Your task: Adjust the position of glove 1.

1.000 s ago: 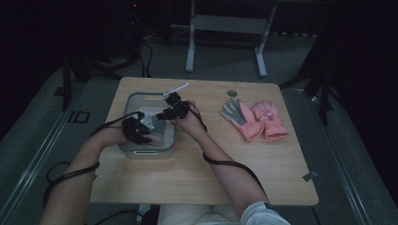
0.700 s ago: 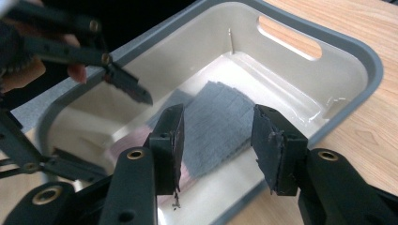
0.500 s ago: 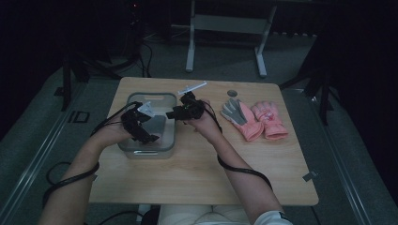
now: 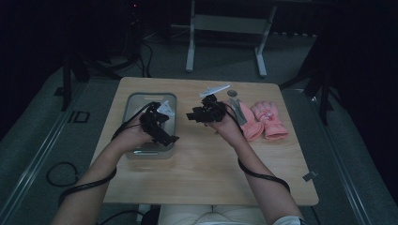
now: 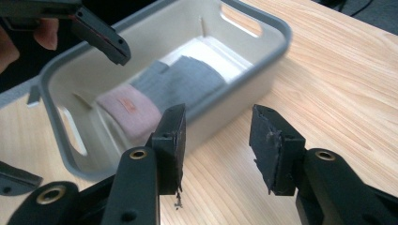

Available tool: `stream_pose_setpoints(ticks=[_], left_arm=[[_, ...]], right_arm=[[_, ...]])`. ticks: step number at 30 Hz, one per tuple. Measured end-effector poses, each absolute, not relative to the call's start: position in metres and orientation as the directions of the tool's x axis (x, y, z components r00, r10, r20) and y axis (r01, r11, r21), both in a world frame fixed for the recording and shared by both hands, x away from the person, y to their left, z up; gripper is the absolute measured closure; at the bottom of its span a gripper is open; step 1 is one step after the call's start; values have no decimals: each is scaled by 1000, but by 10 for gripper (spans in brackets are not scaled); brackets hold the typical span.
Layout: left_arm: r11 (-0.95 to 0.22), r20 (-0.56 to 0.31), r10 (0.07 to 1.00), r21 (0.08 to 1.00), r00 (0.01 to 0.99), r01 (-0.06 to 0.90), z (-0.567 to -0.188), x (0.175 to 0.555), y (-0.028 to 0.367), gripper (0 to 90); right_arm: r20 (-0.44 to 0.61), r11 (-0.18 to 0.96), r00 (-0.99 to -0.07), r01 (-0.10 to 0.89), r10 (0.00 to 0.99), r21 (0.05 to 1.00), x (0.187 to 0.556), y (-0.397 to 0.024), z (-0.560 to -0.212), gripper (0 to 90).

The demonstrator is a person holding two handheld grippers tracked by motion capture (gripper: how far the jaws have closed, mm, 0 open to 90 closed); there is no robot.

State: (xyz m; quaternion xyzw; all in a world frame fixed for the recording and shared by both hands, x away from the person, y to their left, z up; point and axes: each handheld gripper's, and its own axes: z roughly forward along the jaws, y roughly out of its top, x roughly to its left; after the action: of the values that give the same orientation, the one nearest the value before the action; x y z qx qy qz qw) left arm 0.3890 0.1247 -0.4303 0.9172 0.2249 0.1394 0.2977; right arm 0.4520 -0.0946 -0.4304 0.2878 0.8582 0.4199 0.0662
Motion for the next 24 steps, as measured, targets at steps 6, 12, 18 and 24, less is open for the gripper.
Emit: stream_pose_setpoints(ticks=[6, 12, 18, 24], left_arm=[[-704, 80, 479, 630, 874, 328, -433, 385, 107, 9], [-705, 81, 430, 653, 899, 278, -435, 372, 82, 9], [-692, 96, 422, 677, 901, 252, -437, 358, 64, 10], [-664, 62, 404, 706, 913, 246, -449, 342, 48, 10]], right_arm=[[105, 476, -825, 419, 556, 773, 450, -125, -434, 559], [83, 472, -798, 433, 597, 768, 451, -156, -437, 586], [61, 460, -772, 438, 632, 773, 451, -184, -439, 589], [40, 445, -732, 456, 680, 771, 455, -215, -445, 628]])
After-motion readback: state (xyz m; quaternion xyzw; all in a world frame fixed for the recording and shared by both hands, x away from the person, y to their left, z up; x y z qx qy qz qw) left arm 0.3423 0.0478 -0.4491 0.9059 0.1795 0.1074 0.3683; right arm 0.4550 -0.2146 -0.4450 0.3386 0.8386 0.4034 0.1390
